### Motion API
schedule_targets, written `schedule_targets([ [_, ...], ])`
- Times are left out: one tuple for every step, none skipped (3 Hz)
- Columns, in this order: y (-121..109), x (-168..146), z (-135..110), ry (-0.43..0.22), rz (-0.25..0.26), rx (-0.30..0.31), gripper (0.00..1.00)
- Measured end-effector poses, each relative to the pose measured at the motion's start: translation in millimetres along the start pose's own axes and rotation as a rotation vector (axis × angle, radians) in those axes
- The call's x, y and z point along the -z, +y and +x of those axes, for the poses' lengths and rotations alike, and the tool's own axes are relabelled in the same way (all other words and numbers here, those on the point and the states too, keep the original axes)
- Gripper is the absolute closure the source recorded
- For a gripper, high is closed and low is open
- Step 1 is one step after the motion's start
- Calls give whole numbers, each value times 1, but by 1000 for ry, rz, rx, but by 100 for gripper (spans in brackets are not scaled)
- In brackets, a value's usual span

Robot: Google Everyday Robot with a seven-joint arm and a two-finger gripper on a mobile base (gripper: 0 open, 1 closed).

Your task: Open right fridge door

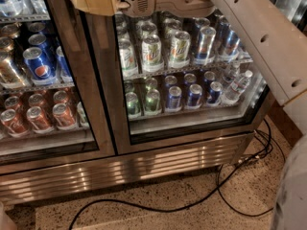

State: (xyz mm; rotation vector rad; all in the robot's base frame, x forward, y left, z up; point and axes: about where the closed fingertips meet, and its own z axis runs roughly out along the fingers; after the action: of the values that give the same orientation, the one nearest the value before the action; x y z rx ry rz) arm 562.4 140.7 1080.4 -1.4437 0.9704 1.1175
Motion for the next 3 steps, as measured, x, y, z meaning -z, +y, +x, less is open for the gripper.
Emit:
schedule_targets([
  [-1,0,0,0,0,0,100],
  [0,0,1,-4,2,-7,100],
  [0,0,1,-6,2,-12,100],
])
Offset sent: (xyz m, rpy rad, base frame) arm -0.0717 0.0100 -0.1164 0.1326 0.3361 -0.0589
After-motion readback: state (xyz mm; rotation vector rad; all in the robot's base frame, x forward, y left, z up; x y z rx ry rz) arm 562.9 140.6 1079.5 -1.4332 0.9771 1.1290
